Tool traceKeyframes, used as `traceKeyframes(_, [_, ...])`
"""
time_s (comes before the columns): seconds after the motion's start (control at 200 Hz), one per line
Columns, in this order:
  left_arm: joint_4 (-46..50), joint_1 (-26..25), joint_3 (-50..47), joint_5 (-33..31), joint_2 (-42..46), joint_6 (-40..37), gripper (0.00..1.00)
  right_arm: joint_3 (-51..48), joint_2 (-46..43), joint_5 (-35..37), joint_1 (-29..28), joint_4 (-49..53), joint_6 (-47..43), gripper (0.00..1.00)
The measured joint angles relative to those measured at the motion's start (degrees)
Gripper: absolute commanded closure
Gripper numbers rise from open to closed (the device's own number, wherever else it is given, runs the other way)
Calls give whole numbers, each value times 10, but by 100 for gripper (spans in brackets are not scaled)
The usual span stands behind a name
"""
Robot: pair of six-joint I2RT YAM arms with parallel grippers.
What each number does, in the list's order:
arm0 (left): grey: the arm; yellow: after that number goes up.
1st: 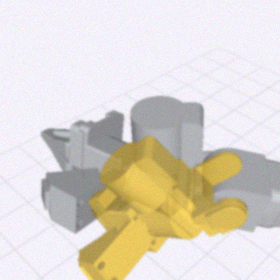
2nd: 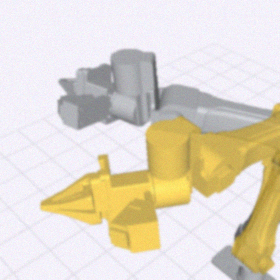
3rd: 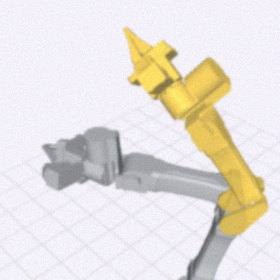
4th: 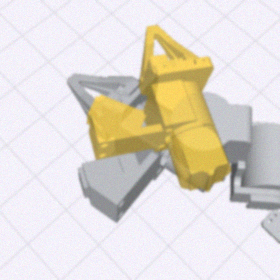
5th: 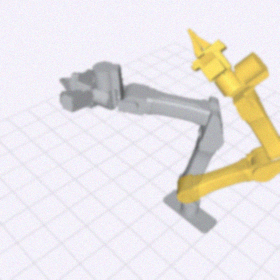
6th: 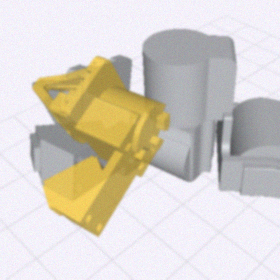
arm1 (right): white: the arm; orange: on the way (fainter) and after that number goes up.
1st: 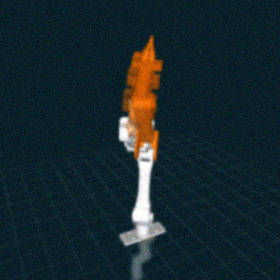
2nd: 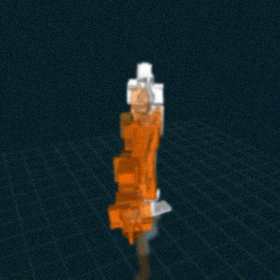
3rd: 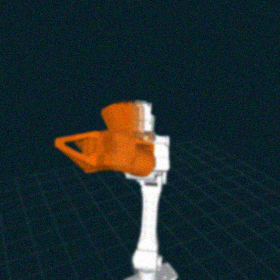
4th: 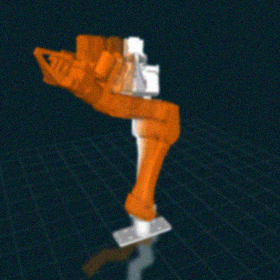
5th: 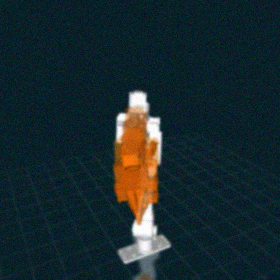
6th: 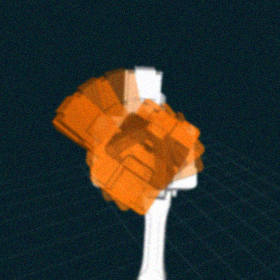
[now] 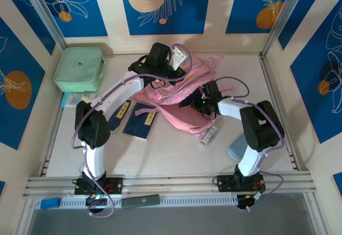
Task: Pack the student bag
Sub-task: Place the book in the student bag, then close the student bag at the center of the table.
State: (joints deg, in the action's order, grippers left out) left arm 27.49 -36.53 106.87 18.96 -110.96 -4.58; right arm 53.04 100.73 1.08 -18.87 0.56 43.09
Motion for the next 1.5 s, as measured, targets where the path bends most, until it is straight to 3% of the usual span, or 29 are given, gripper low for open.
traceKeyframes(0.15, [0, 0, 3, -15, 0, 0, 100, 1, -9, 10, -6, -2, -13, 100])
traceKeyframes(0.27, [0, 0, 4, -17, 0, 0, 100, -42, -75, 25, -24, -1, -17, 96])
traceKeyframes(0.445, [4, 0, 4, -16, 0, 0, 100, -78, -155, 45, -17, 34, 0, 75])
traceKeyframes(0.67, [4, 0, 4, -16, 0, 1, 100, -25, -101, 50, 38, 72, 3, 57])
traceKeyframes(0.935, [4, 0, 4, -11, -3, 3, 100, -3, -77, 36, 40, 75, -13, 57])
traceKeyframes(1.185, [-3, -1, 11, 16, -38, 29, 100, -55, -288, 26, 65, 151, -22, 56])
traceKeyframes(1.341, [-8, -3, 6, 38, -55, 39, 75, -54, -390, 15, 120, 223, -26, 55])
traceKeyframes(1.416, [-4, -4, 4, 60, -55, 41, 61, -49, -409, 2, 127, 259, -34, 55])
traceKeyframes(1.501, [2, -5, -3, 76, -48, 38, 53, -34, -410, -21, 127, 299, -44, 55])
